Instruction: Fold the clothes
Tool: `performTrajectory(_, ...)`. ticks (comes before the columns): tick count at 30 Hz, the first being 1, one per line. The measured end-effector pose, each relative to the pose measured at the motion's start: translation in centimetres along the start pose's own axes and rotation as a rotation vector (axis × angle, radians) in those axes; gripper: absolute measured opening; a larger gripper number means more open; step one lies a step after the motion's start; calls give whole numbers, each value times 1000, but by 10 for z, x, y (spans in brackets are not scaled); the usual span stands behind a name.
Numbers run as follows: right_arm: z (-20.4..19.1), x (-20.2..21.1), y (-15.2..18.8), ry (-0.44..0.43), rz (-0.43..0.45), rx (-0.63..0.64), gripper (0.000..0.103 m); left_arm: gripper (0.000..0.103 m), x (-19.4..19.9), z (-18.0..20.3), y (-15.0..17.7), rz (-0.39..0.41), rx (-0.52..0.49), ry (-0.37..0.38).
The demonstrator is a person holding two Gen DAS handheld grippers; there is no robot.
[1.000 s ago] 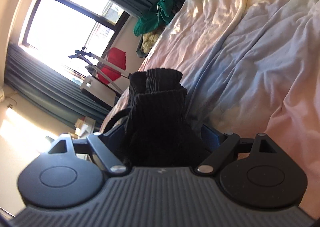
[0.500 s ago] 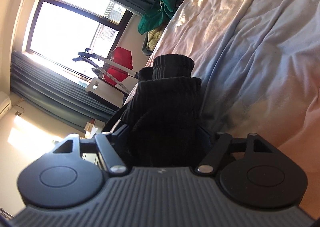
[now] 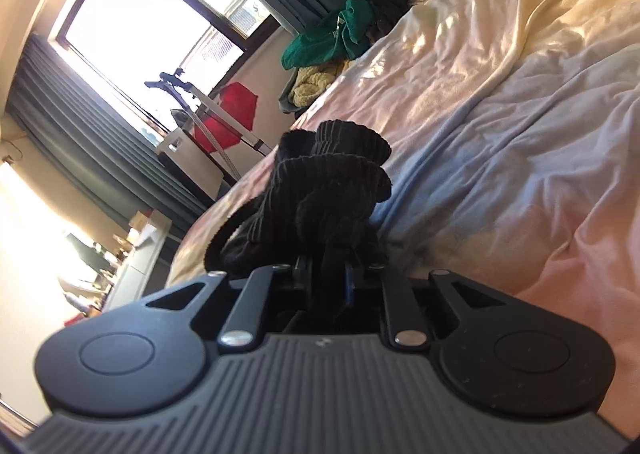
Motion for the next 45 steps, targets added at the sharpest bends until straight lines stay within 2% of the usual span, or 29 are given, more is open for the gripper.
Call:
performTrajectory(2, 11, -5, 4, 19, -32, -25, 20, 54, 1, 0, 6, -13, 3, -11)
performTrajectory(4, 19, -9, 7, 40, -57, -39, 24, 64, -1, -1, 12, -34, 9, -34)
performTrajectory(7, 18, -8, 9, 87, -53, 26, 39, 77, -4, -4, 21, -58, 31, -67)
performTrajectory(9, 15, -8, 14, 136, -54, 104, 58, 77, -7, -6, 24, -68, 58, -66)
performTrajectory(11, 17, -14, 16, 143, -73, 111, 71, 78, -10, -7, 28, -84, 81, -57)
performTrajectory(13, 19, -20, 19, 149, -92, 119, 77, 78, -12, -8, 32, -92, 97, -50)
performTrajectory(16, 22, -30, 22, 158, -120, 129, 77, 78, -18, -9, 35, -94, 114, -35)
performTrajectory(17, 23, -33, 23, 161, -129, 133, 78, 75, -20, -9, 35, -95, 112, -24)
performTrajectory(18, 24, -36, 24, 164, -139, 136, 88, 68, -22, -9, 35, -97, 118, -6)
performTrajectory(19, 26, -39, 25, 158, -152, 119, 93, 64, -23, -9, 35, -99, 131, 14)
performTrajectory(22, 37, -46, 28, 85, -205, -30, 89, 52, -21, -13, 30, -86, 169, 27)
performTrajectory(23, 36, -44, 29, 55, -208, -58, 76, 48, -20, -15, 27, -79, 179, 29)
performTrajectory(25, 32, -37, 31, 36, -202, -52, 63, 43, -17, -19, 22, -72, 208, 40)
performTrajectory(27, 28, -29, 33, 10, -196, -62, 42, 39, -13, -25, 13, -52, 253, 55)
performTrajectory(29, 24, -21, 37, -37, -194, -124, 37, 36, -7, -34, 2, -30, 270, 57)
performTrajectory(34, 8, -8, 59, -93, -193, -157, 34, 23, 14, -59, -22, 8, 296, 57)
performTrajectory(41, -32, 9, 97, -227, -268, -91, 33, 22, 68, -103, -27, 27, 285, -11)
performTrajectory(43, -42, 12, 108, -245, -292, -75, 33, 23, 83, -110, -22, 15, 255, -20)
performTrajectory(45, -45, 16, 120, -227, -316, -52, 33, 24, 89, -110, -9, -38, 235, -16)
Point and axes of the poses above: each gripper's, at about its wrist camera, not at the fingertips, and x roughly against the way its jaws point, z to its right, y to its underside, the point moved 10 cm from there along -x, roughly the way its jaws point, and after that the axes turned 11 degrees about -x, right-handed, at the moved point
